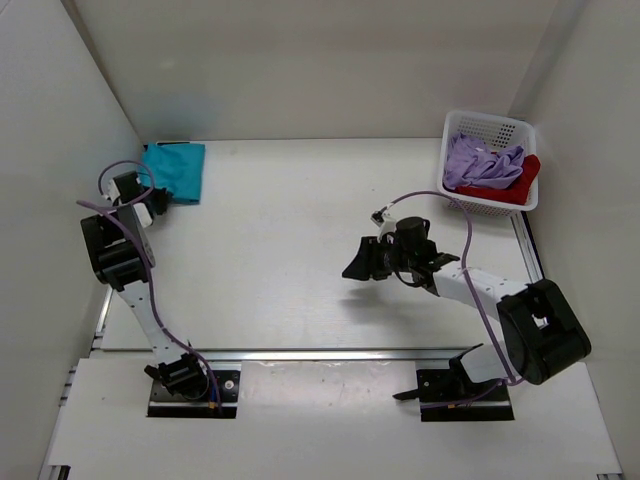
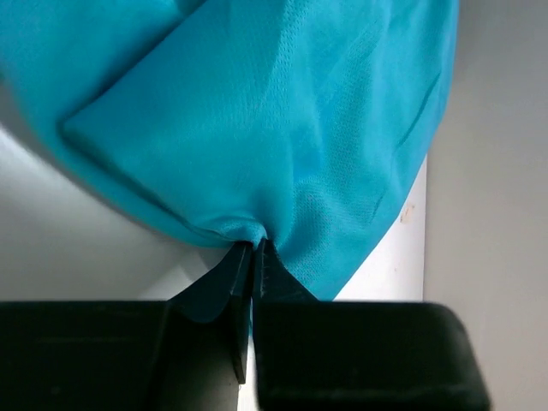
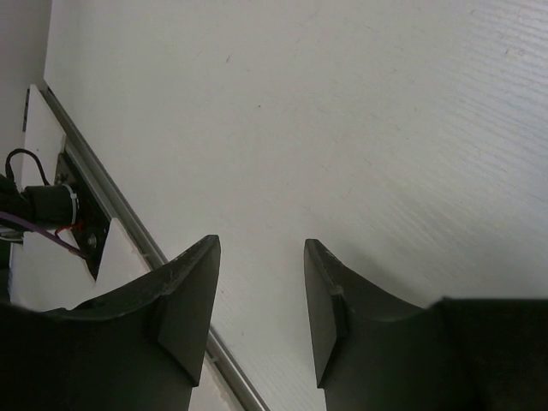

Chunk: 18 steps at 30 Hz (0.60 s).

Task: Fold and stack the t-shirts
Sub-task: Put the neatly folded tshirt into the corner of the board with the left arm

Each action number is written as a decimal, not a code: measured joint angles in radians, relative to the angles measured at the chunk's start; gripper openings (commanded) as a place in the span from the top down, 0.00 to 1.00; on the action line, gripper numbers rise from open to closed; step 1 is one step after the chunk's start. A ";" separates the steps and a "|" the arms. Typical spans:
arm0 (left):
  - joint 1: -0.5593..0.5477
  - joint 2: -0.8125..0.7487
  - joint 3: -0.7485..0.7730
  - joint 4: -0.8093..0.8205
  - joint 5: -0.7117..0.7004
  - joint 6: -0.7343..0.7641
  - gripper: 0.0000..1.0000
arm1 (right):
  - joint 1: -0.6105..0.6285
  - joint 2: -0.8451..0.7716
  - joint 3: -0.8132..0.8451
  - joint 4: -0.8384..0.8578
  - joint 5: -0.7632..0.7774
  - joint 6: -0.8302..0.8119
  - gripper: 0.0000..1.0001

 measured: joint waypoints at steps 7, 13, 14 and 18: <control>0.021 -0.023 0.013 0.000 0.013 0.036 0.01 | -0.027 -0.013 0.014 -0.032 0.008 0.002 0.52; -0.015 -0.204 -0.240 0.044 0.011 0.029 0.02 | -0.090 -0.014 0.137 -0.092 0.045 -0.005 0.49; -0.033 -0.230 -0.263 0.041 0.003 0.031 0.02 | -0.107 -0.014 0.168 -0.101 0.053 -0.009 0.51; -0.114 -0.342 -0.336 0.042 -0.025 0.037 0.02 | -0.198 -0.014 0.283 -0.118 0.084 -0.030 0.77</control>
